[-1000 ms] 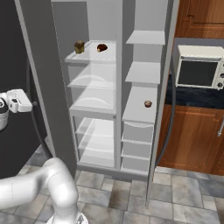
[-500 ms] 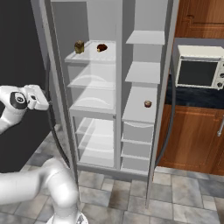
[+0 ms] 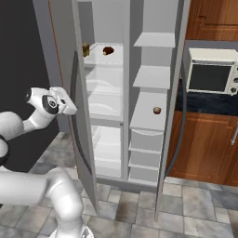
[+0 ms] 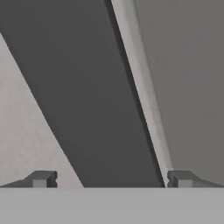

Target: Pick up the frozen steak from the freezer, place it on any shelf in the fridge, and close the fridge and freezer doors when done.

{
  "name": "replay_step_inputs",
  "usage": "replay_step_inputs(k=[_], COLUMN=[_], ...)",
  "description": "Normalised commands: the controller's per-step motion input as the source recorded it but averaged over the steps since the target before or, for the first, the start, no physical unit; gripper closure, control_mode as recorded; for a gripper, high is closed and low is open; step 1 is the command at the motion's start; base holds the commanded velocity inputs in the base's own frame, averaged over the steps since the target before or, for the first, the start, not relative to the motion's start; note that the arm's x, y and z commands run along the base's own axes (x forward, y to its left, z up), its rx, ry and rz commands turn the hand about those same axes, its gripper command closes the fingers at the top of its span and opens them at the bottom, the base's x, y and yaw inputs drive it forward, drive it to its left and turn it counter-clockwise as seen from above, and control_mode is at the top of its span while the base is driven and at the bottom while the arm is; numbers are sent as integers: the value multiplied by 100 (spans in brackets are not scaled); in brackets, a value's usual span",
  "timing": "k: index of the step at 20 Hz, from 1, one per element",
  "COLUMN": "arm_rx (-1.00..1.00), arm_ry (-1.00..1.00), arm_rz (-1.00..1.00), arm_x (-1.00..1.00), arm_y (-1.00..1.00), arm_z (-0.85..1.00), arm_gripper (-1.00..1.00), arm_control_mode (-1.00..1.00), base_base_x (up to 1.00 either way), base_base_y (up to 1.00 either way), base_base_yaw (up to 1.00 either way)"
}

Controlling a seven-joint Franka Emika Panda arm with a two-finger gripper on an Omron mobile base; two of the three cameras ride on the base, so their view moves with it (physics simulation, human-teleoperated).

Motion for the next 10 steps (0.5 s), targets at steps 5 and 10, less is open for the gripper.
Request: replay_step_inputs(k=[5,10], arm_rx=[1,0], arm_ry=[0,0], arm_rz=[6,3], arm_x=[41,32], arm_y=[-34,-7], arm_z=[0,0], arm_gripper=[-100,-100], arm_control_mode=[-100,-100], base_base_x=[0,0], base_base_y=[0,0], base_base_yaw=[0,0])
